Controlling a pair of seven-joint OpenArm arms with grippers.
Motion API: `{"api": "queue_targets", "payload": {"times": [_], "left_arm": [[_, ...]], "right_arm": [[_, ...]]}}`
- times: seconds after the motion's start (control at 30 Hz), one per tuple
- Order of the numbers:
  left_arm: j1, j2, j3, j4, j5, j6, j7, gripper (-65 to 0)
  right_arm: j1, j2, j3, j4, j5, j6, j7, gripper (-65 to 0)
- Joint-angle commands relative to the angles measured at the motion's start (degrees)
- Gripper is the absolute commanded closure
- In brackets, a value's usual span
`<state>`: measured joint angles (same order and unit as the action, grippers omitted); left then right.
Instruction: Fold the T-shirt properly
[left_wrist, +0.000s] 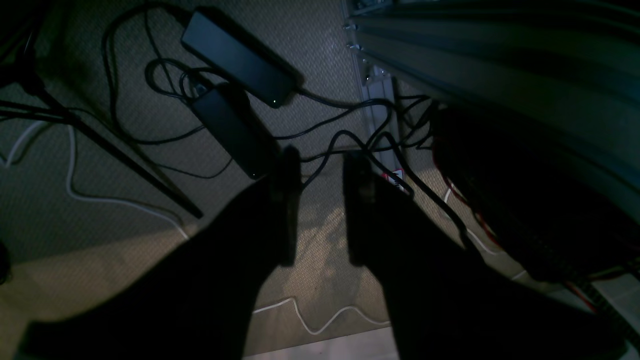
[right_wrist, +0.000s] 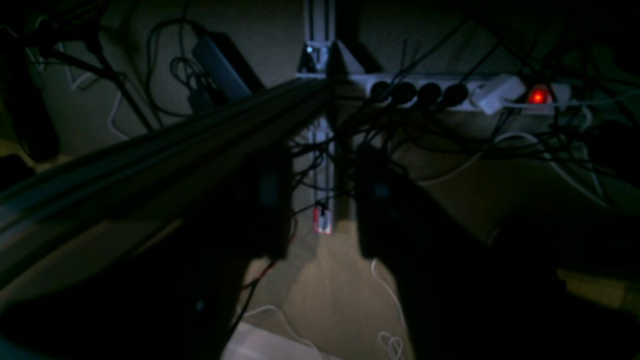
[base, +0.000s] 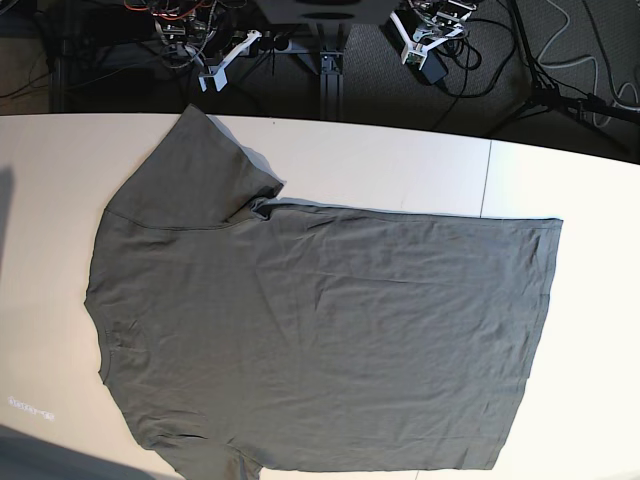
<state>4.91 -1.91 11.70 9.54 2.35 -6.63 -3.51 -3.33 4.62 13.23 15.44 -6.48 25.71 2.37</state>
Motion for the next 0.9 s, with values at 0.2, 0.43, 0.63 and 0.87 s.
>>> {"api": "queue_targets", "payload": {"times": [0.2, 0.43, 0.63, 0.87], "left_arm": [[0.22, 0.00, -0.04, 0.31, 0.04, -4.48, -0.48, -18.5], [0.85, -0.04, -0.04, 0.33, 0.02, -4.55, -0.55, -18.5], [1.03, -0.02, -0.04, 0.33, 0.07, -4.55, -0.55, -18.5], [1.03, -0.04, -0.04, 0.33, 0.04, -4.55, -0.55, -18.5]], "right_arm": [[-0.11, 0.31, -0.02, 0.68, 0.04, 2.14, 0.66, -21.9], [-0.22, 0.46, -0.02, 1.14, 0.04, 2.16, 0.66, -21.9], [-0.35, 0.46, -0.02, 1.29, 0.04, 2.14, 0.63, -21.9], [-0.35, 0.46, -0.02, 2.25, 0.02, 2.16, 0.63, -21.9]]}}
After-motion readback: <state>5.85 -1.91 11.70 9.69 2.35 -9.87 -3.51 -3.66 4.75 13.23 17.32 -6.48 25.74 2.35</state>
